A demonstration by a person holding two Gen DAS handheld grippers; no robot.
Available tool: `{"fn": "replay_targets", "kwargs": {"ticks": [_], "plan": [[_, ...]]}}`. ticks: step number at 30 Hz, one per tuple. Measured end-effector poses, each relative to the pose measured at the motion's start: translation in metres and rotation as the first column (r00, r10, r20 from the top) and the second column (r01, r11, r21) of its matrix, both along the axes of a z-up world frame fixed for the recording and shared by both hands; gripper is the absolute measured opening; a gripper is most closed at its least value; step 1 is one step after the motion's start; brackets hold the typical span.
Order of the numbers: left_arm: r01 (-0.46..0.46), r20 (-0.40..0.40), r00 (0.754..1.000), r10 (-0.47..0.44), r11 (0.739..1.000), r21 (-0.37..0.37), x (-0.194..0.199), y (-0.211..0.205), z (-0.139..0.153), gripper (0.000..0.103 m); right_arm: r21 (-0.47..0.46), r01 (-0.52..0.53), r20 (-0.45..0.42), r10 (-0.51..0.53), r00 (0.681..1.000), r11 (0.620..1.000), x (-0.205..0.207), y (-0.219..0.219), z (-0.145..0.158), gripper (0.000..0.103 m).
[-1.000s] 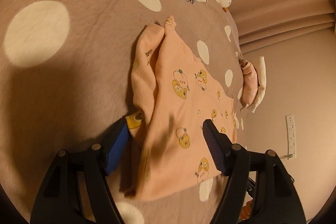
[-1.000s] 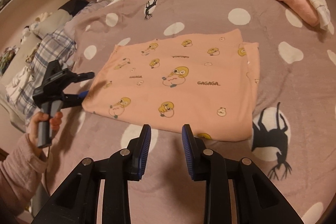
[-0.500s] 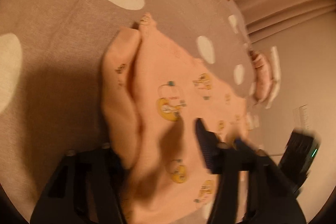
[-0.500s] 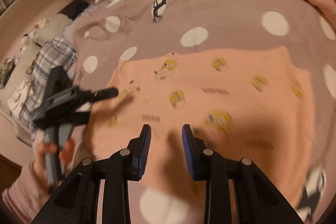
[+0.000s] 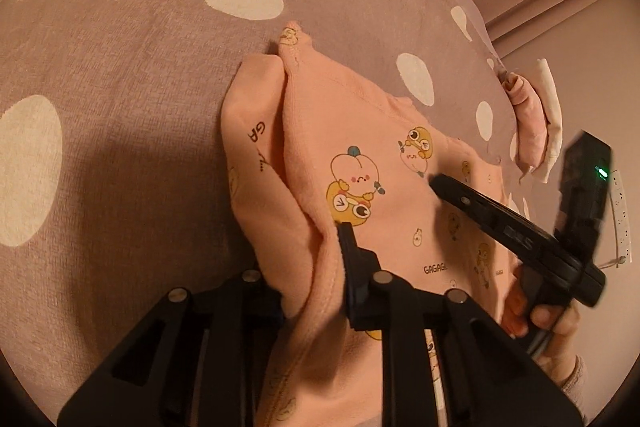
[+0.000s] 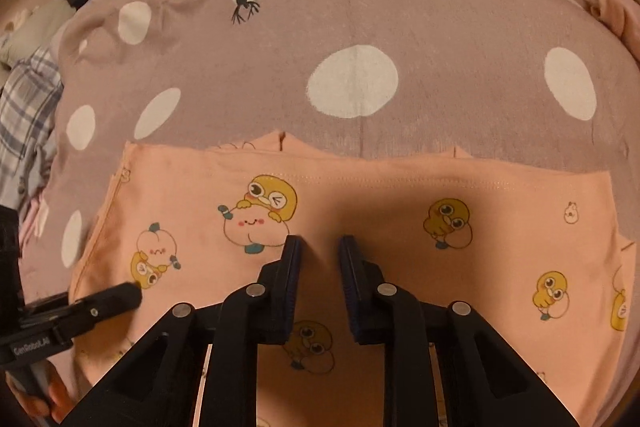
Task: Fold small clothes
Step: 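Grasp the shirt's side edge with the left tool and lift it, then fold the held half over the other half and open the left tool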
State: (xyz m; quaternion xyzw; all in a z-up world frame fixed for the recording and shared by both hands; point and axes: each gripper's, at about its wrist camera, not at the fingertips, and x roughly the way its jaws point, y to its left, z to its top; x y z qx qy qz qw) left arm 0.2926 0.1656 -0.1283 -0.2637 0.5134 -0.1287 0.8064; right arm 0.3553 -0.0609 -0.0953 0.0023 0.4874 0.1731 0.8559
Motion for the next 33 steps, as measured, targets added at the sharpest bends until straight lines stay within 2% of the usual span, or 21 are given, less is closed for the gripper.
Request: {"fn": "replay_targets", "kwargs": {"ticks": [6,10,12,15,17,19,23,26,27,29,31,33], "plan": [[-0.008,-0.013,1.0,0.008,1.0,0.001,0.002,0.0,0.001,0.02,0.039,-0.092,0.034,0.09,0.995,0.995,-0.057,-0.012,0.018,0.022],[-0.011,-0.026,1.0,0.012,1.0,0.024,0.004,-0.003,0.006,0.019,-0.01,-0.155,0.012,0.155,0.988,0.988,-0.106,-0.015,0.003,0.022],[-0.011,-0.031,0.999,0.013,0.999,0.038,0.003,-0.005,0.009,0.018,-0.057,-0.178,0.008,0.179,0.984,0.982,-0.117,-0.012,-0.01,0.022],[-0.015,-0.02,1.0,0.016,0.999,0.046,0.001,-0.008,0.02,0.016,-0.103,-0.202,0.024,0.205,0.978,0.974,-0.127,-0.009,-0.01,0.022],[-0.005,0.003,1.0,0.004,0.999,0.035,-0.001,-0.013,0.031,0.014,-0.04,-0.204,-0.008,0.204,0.979,0.978,-0.126,-0.018,-0.004,0.022],[0.021,0.042,0.999,-0.023,0.999,0.044,-0.003,-0.023,0.048,0.014,0.073,-0.183,-0.012,0.185,0.983,0.98,-0.123,-0.035,0.004,0.022],[0.094,0.085,0.991,-0.101,0.992,0.085,-0.002,-0.059,0.075,0.014,0.256,-0.06,0.007,0.06,0.998,0.965,-0.11,-0.071,0.014,0.022],[0.151,0.094,0.982,-0.163,0.981,0.123,0.0,-0.092,0.084,0.014,0.441,0.059,-0.062,-0.035,0.997,0.896,-0.09,-0.104,0.007,0.023],[0.177,0.094,0.977,-0.19,0.975,0.135,0.0,-0.107,0.086,0.014,0.476,0.079,-0.08,-0.046,0.996,0.876,-0.087,-0.11,0.004,0.023],[0.231,0.085,0.965,-0.248,0.958,0.169,0.002,-0.137,0.088,0.014,0.569,0.143,-0.125,-0.087,0.988,0.81,-0.077,-0.129,-0.003,0.028],[0.287,0.063,0.95,-0.305,0.936,0.204,0.004,-0.163,0.084,0.016,0.605,0.192,-0.148,-0.128,0.981,0.772,-0.075,-0.141,-0.007,0.03],[0.352,0.021,0.932,-0.363,0.916,0.192,0.006,-0.187,0.076,0.028,0.629,0.227,-0.163,-0.16,0.974,0.744,-0.074,-0.153,-0.009,0.03]]}}
